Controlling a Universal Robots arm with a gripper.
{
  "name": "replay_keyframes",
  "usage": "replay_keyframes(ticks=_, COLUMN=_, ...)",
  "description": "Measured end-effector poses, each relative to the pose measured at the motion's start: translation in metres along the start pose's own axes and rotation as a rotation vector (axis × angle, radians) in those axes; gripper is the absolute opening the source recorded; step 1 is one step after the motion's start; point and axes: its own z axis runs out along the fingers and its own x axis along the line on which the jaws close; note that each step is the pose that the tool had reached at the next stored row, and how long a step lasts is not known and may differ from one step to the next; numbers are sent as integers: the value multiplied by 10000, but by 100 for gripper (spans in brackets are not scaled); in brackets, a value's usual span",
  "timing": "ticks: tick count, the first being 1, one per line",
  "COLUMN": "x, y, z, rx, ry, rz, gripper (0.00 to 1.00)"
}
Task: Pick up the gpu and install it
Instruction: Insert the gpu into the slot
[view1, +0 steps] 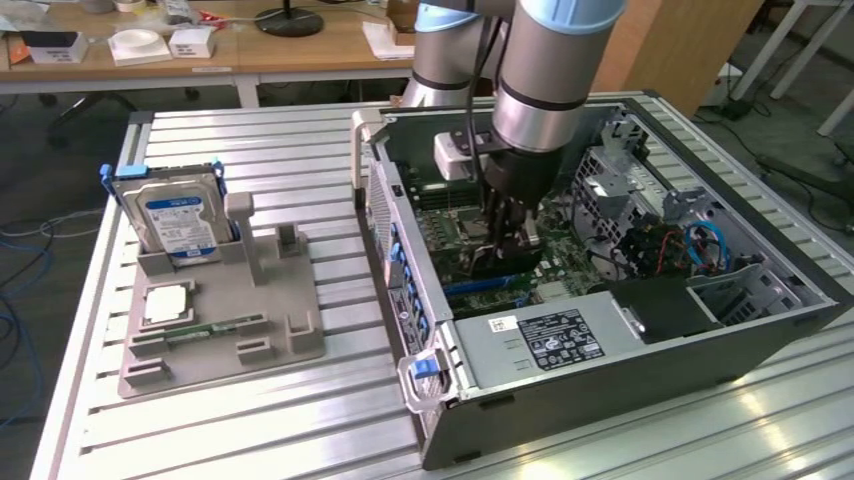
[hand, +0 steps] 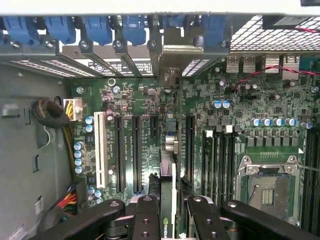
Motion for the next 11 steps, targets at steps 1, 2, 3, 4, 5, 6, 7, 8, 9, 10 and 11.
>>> replay_keyframes(ticks=1, x=0, y=3, z=8, rx=0, ry=1, rz=0, gripper=26)
replay_keyframes(ticks=2, x=0, y=5, z=14, rx=-1, ry=1, rz=-1, gripper=26)
replay_keyframes(ticks=3, x=0, y=6, z=20, rx=0, ry=0, rz=-2, gripper=26)
replay_keyframes(ticks=4, x=0, y=9, z=26, rx=0, ry=1, rz=-1, gripper=26)
replay_keyframes(ticks=5, x=0, y=11, z=32, rx=0, ry=1, rz=0, gripper=26)
replay_keyframes(ticks=6, x=0, y=16, z=38, rx=0, ry=1, rz=2, gripper=26)
replay_keyframes(ticks=7, x=1, y=21, z=44, rx=-1, ry=2, rz=1, gripper=26)
replay_keyframes(ticks=8, x=1, y=25, z=49, rx=0, ry=2, rz=0, gripper=26)
replay_keyframes(ticks=9, x=1, y=28, z=53, rx=-1, ry=3, rz=0, gripper=26)
replay_keyframes(ticks=10, x=1, y=29, z=57, rx=-1, ry=2, rz=-2, gripper=26)
replay_keyframes(ticks=11, x=1, y=32, z=61, rx=0, ry=1, rz=-1, gripper=26)
